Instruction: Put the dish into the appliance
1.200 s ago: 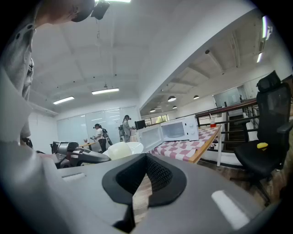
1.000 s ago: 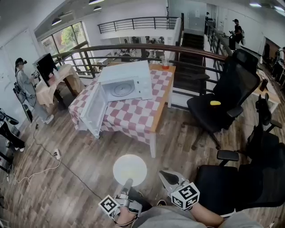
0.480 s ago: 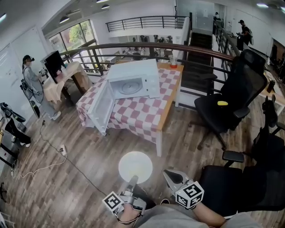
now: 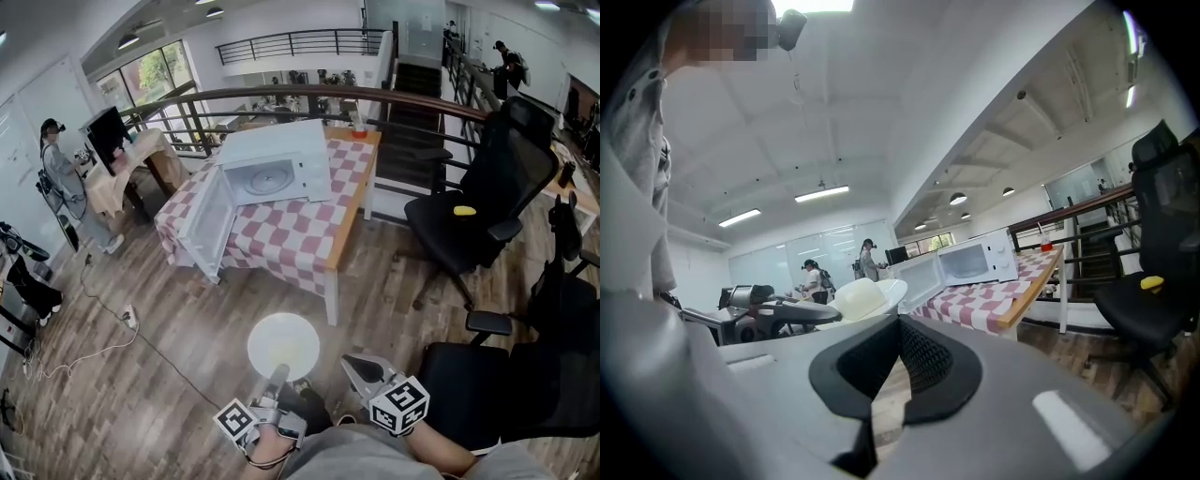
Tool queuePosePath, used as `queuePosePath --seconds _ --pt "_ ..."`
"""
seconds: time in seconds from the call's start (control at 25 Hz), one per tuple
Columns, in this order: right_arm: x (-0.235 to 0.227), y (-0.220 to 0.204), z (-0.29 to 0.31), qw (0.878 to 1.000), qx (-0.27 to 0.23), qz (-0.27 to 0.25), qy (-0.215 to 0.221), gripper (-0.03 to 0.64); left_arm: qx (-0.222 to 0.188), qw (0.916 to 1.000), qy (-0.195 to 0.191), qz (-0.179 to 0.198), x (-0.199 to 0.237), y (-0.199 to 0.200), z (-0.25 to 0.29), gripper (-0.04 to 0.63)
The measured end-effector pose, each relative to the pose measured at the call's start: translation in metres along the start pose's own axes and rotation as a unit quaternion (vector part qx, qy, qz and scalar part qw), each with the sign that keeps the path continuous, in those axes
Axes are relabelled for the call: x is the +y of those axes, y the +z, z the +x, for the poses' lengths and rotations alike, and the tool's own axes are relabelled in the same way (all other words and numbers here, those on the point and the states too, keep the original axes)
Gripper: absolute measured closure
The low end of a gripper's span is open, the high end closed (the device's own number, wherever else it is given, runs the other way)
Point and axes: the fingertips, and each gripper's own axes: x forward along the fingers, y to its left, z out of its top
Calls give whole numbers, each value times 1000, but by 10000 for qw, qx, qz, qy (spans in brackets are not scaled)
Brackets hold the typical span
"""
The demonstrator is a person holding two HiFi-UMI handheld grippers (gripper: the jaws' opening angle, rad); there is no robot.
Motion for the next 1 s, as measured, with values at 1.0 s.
queuePosePath --seconds 1.0 --pt "-79 34 156 9996 256 -106 106 618 61 9999 -37 -70 4 117 140 568"
